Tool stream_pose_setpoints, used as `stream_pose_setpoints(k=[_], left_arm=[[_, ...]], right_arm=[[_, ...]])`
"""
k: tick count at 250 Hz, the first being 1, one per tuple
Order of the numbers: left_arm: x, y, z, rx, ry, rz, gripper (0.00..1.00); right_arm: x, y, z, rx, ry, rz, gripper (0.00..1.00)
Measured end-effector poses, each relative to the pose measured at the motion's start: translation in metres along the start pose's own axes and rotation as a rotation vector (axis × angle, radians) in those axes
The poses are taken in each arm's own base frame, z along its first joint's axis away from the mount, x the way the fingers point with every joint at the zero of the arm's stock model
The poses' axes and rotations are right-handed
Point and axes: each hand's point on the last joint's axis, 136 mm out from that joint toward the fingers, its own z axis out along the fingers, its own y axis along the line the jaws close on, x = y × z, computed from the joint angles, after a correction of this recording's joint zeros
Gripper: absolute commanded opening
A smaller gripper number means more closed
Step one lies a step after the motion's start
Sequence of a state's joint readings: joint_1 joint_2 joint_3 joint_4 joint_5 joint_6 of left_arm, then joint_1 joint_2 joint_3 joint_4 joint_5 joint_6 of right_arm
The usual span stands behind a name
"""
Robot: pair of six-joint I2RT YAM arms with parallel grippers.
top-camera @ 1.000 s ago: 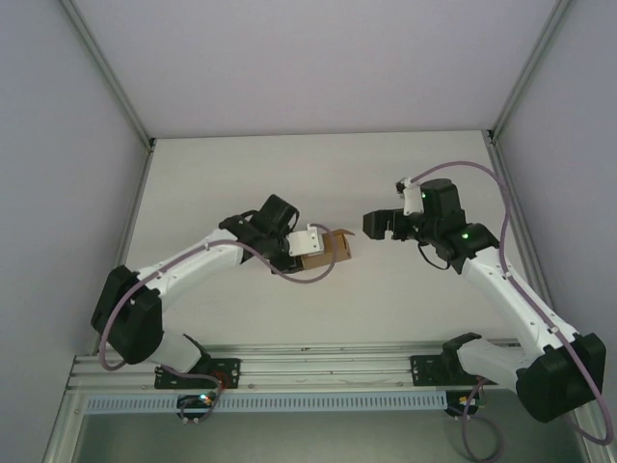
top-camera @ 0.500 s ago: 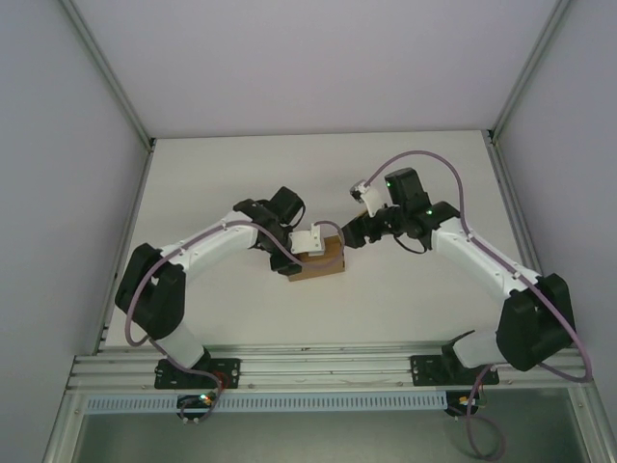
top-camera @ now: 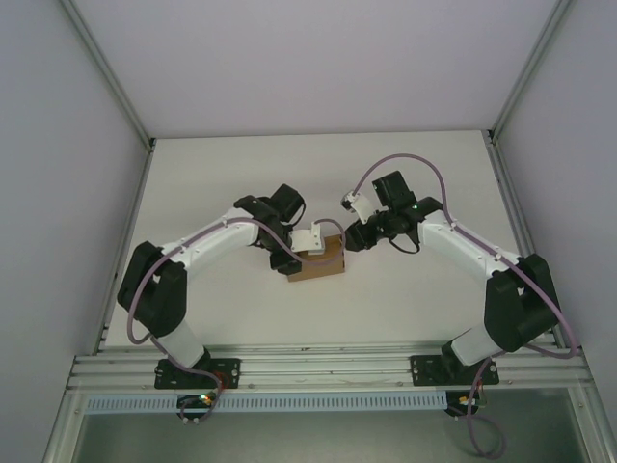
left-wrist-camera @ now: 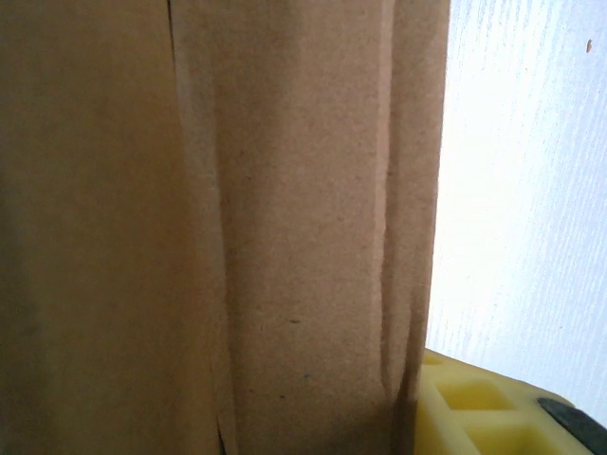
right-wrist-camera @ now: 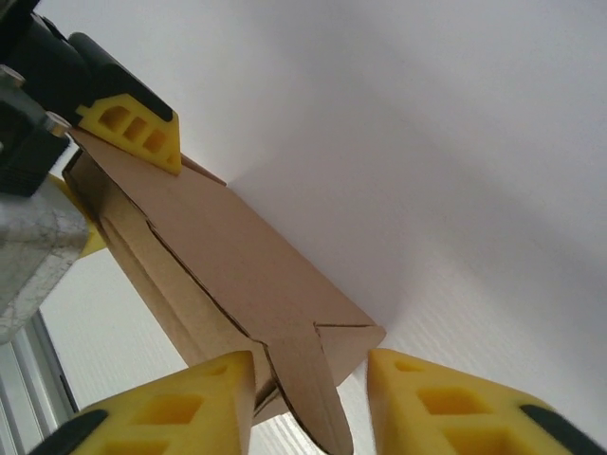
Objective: Assemble paper box
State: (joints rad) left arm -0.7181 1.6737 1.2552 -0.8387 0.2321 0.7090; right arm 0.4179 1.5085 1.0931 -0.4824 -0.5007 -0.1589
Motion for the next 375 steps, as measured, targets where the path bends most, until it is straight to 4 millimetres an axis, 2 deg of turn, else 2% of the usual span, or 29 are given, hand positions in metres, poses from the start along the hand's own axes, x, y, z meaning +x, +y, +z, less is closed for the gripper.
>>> stream_pose_setpoints(k=[33, 67, 113, 196, 273, 329, 375], left_arm=[[-0.002, 0.002, 0.003, 0.004, 0.005, -0.002, 0.41], [-0.002, 0.003, 0.003, 0.009, 0.012, -0.005, 0.41], [0.000, 0.002, 0.003, 0.010, 0.023, -0.007, 0.42], [0.001, 0.001, 0.004, -0.019, 0.061, 0.004, 0.42], [-0.001, 0.003, 0.004, -0.029, 0.056, -0.005, 0.43], [-0.002, 0.003, 0.005, -0.033, 0.051, -0.018, 0.43], [-0.002, 0.004, 0.004, -0.035, 0.049, -0.018, 0.43]], right_arm=[[-0.001, 0.003, 0.001, -0.002, -0.002, -0.001, 0.11], [-0.001, 0.003, 0.003, 0.008, 0.006, 0.017, 0.00], [-0.001, 0.004, 0.005, 0.025, 0.018, 0.070, 0.00], [-0.002, 0.013, 0.004, 0.071, -0.041, 0.353, 0.00], [0.004, 0.007, 0.008, 0.205, -0.182, 0.328, 0.00], [0.002, 0.004, 0.010, 0.224, -0.284, 0.352, 0.00], [0.003, 0.003, 0.010, 0.249, -0.296, 0.304, 0.00]])
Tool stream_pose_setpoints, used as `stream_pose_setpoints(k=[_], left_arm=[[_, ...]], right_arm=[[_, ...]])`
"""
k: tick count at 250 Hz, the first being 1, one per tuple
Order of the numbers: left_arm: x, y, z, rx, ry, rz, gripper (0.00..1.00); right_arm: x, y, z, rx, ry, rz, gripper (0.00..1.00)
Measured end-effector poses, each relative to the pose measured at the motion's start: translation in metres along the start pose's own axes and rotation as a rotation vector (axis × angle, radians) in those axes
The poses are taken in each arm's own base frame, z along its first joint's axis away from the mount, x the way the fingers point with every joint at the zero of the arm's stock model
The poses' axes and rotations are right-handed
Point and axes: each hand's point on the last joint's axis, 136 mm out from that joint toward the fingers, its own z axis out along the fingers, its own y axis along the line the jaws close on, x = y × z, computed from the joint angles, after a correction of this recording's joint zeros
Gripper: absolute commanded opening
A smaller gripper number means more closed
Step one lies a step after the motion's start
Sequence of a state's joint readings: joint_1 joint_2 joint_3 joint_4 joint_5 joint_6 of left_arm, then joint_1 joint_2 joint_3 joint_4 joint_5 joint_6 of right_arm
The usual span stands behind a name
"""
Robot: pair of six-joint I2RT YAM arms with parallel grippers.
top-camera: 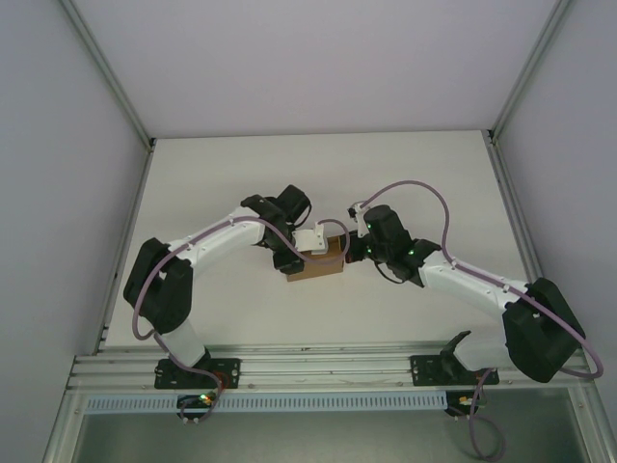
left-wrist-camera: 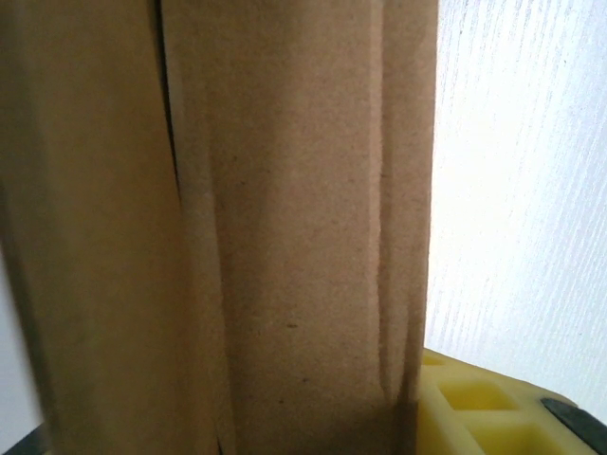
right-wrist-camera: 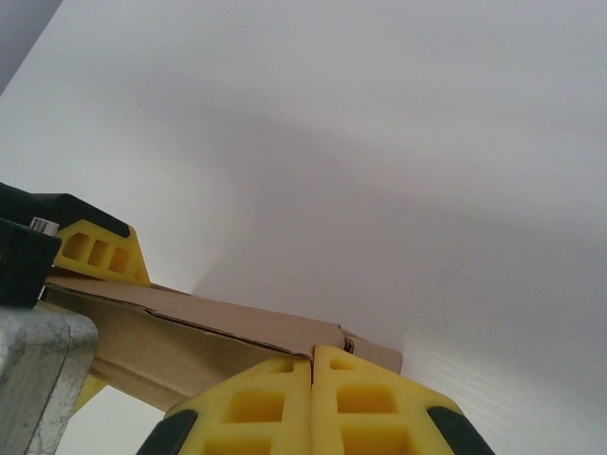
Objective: Assemble paper box
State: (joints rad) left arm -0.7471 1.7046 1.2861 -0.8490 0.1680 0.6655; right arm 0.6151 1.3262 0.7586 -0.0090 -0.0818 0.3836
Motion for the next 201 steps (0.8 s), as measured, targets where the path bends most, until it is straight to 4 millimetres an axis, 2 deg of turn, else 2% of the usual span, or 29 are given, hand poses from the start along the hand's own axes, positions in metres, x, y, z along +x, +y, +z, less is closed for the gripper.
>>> stream_pose_setpoints(k=[67, 183, 201], left_arm=[[-0.0036, 0.0020, 0.0006, -0.008, -0.016, 0.004, 0.43], [-0.0025, 0.0041, 0.0011, -0.009, -0.021, -0.015, 0.45], [-0.0026, 0.0042, 0.0009, -0.009, -0.022, -0.015, 0.50]], right_arm=[[0.0003, -0.0049, -0.0019, 0.048, -0.008, -0.122, 0.00], [0.0035, -0.0063, 0.0075, 0.079, -0.053, -0.147, 0.00], [0.0038, -0.0063, 0.0068, 0.082, -0.051, -0.144, 0.00]])
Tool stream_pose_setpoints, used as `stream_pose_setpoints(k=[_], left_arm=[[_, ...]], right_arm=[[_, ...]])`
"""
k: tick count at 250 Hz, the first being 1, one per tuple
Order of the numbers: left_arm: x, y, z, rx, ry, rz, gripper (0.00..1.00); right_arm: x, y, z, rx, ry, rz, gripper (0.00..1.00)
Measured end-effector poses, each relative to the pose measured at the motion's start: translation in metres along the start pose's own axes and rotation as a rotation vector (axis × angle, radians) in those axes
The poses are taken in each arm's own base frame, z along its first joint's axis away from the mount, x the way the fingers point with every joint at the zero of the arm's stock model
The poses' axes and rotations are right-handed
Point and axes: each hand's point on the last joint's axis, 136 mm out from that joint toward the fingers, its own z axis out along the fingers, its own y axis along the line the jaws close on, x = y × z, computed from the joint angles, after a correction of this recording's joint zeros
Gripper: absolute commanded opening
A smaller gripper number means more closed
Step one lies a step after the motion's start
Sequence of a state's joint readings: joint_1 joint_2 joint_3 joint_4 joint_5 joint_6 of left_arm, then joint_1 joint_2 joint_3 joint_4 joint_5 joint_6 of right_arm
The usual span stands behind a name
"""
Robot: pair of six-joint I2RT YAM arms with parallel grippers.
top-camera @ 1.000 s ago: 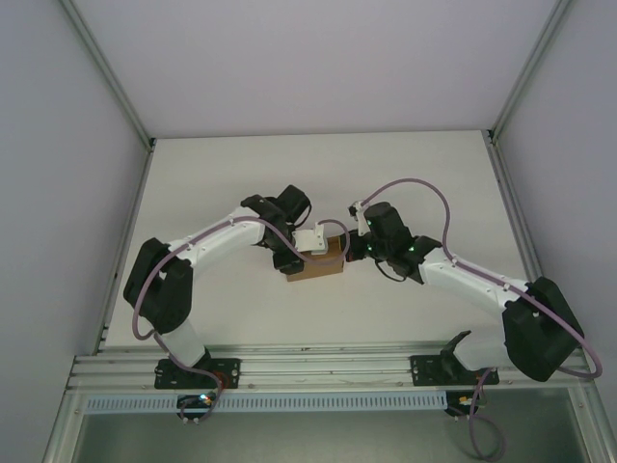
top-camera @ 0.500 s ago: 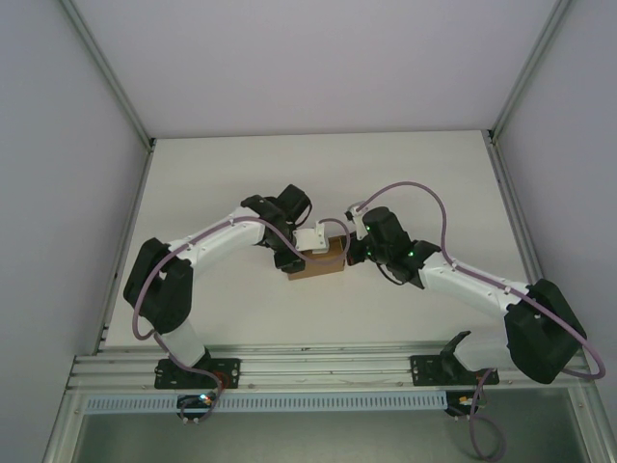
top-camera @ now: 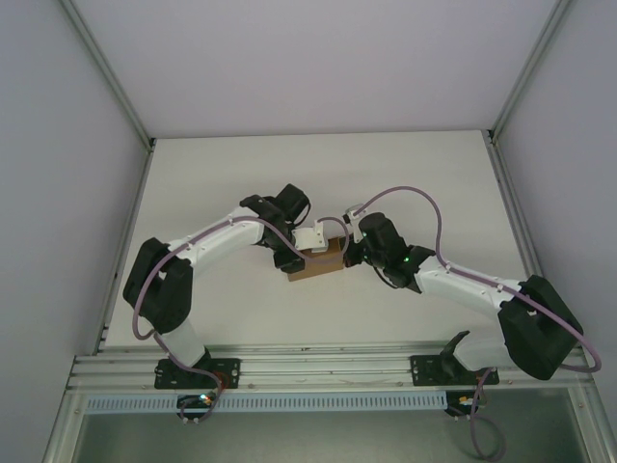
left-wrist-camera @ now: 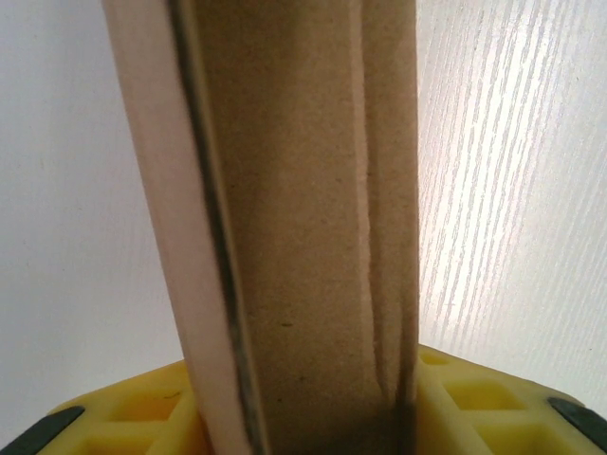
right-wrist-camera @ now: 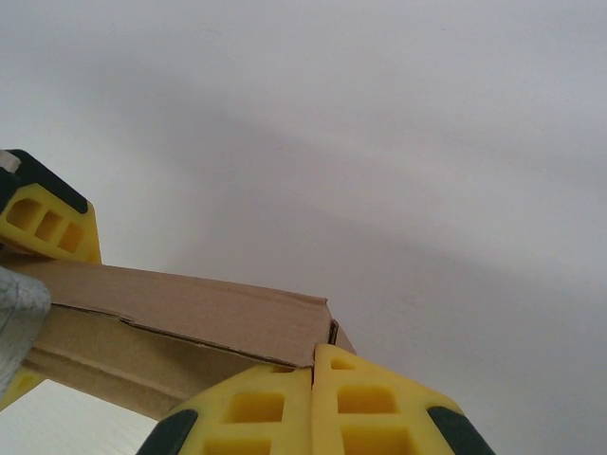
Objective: Assemble paper box
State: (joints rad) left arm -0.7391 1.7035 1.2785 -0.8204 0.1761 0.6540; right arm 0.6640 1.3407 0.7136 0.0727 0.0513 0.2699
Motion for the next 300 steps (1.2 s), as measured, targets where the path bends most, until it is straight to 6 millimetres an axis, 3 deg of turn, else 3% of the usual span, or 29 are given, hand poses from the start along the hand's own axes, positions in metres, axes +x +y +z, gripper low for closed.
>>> stream_pose_setpoints(k=[17, 52, 98, 160, 210, 248, 271, 300], left_arm=[[-0.003, 0.001, -0.001, -0.005, -0.013, 0.001, 0.54], [-0.015, 0.003, -0.008, -0.033, -0.065, 0.021, 0.83], [-0.026, 0.004, -0.021, -0.073, -0.113, 0.029, 1.00], [-0.039, 0.015, -0.057, -0.206, -0.229, -0.037, 1.00], [-0.038, 0.017, -0.094, -0.368, -0.328, -0.196, 1.00], [-0.016, 0.020, -0.112, -0.463, -0.368, -0.412, 1.00], [0.007, 0.015, -0.110, -0.487, -0.373, -0.510, 0.99], [0.025, 0.006, -0.101, -0.471, -0.372, -0.597, 0.90]], right_arm=[[0.000, 0.000, -0.002, 0.004, 0.013, 0.012, 0.00], [0.001, 0.003, -0.004, 0.005, 0.040, 0.033, 0.00], [0.001, 0.003, -0.004, 0.012, 0.039, 0.054, 0.00], [0.003, 0.004, -0.004, 0.030, 0.039, 0.054, 0.00], [0.001, 0.005, -0.002, 0.043, 0.059, 0.058, 0.00], [-0.002, 0.006, 0.000, 0.059, 0.087, 0.086, 0.00], [-0.002, 0.007, 0.000, 0.065, 0.105, 0.095, 0.00], [-0.002, 0.007, -0.001, 0.073, 0.129, 0.099, 0.00]])
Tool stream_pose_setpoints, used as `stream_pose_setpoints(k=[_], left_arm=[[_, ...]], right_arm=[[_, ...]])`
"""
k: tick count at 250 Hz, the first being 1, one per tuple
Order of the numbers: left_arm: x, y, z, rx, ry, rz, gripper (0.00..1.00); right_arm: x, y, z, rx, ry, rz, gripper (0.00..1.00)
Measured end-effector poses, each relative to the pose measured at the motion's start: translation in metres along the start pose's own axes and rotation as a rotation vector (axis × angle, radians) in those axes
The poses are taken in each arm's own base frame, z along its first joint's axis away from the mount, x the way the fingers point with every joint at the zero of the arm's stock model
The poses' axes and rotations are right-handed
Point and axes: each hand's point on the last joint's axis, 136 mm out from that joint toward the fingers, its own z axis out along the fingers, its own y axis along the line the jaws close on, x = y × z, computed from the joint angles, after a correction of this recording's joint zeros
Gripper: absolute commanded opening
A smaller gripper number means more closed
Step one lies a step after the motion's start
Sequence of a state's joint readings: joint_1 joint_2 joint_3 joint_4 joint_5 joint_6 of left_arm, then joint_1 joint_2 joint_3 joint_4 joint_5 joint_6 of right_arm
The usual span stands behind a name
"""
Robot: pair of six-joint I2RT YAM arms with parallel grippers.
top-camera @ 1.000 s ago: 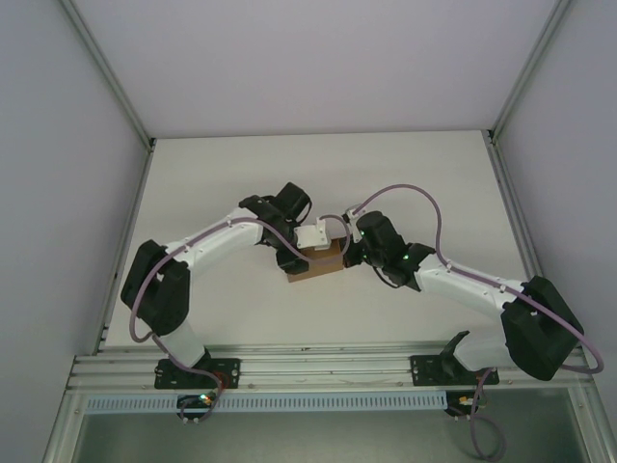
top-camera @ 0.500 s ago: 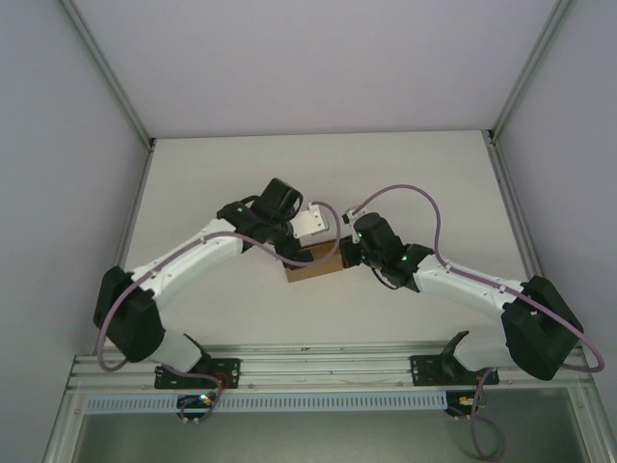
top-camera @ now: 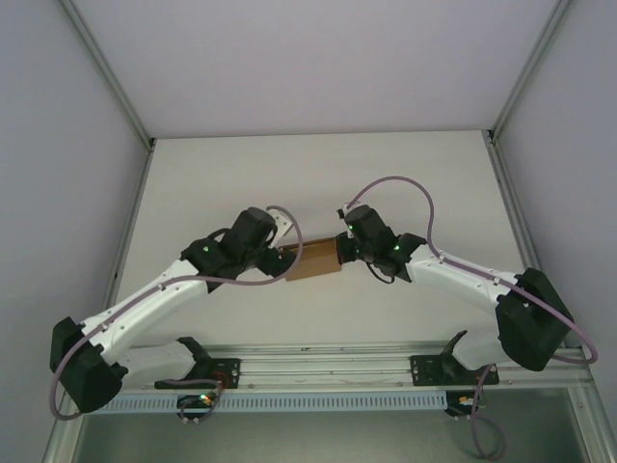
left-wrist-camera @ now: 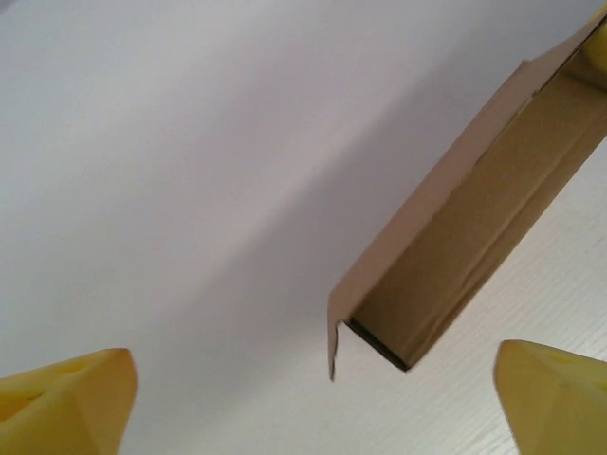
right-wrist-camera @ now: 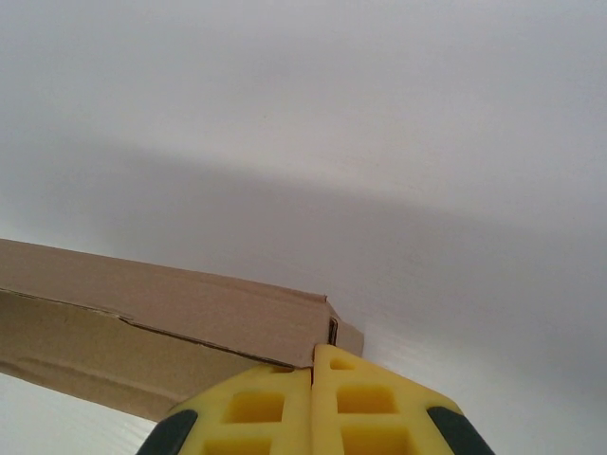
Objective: Assemble paper box
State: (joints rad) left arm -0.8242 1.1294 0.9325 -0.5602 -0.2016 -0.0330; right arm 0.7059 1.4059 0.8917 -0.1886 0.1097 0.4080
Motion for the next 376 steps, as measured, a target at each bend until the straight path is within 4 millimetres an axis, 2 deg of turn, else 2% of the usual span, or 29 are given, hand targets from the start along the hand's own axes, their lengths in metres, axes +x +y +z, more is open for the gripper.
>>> stream_pose_setpoints(k=[29, 56, 103, 208, 250, 262, 295, 307, 376], left_arm=[[0.007, 0.000, 0.001, 0.001, 0.011, -0.045, 0.74], [0.011, 0.008, 0.007, -0.019, 0.036, -0.109, 0.60], [0.025, 0.025, 0.024, -0.039, 0.109, -0.197, 0.58], [0.021, 0.007, 0.035, 0.064, 0.098, -0.214, 0.50], [0.025, 0.004, 0.041, 0.074, 0.125, -0.231, 0.30], [0.025, 0.004, 0.042, 0.074, 0.127, -0.231, 0.21], [0.025, 0.004, 0.043, 0.073, 0.132, -0.255, 0.10], [0.024, 0.003, 0.044, 0.074, 0.133, -0.263, 0.00], [0.016, 0.005, 0.046, 0.065, 0.164, -0.406, 0.00]], right_arm=[[0.001, 0.000, 0.000, 0.002, 0.009, 0.010, 0.00], [0.001, 0.001, 0.000, 0.000, 0.012, 0.011, 0.00], [0.001, 0.000, 0.000, 0.001, 0.014, 0.010, 0.00], [0.001, 0.001, 0.000, 0.000, 0.015, 0.010, 0.00], [0.002, 0.001, 0.000, -0.002, 0.016, 0.010, 0.00], [0.002, 0.001, 0.000, -0.002, 0.016, 0.010, 0.00], [0.002, 0.002, -0.001, -0.006, 0.017, 0.009, 0.00], [0.002, 0.003, -0.001, -0.008, 0.018, 0.006, 0.00], [0.005, 0.006, -0.002, 0.017, 0.009, -0.017, 0.00]])
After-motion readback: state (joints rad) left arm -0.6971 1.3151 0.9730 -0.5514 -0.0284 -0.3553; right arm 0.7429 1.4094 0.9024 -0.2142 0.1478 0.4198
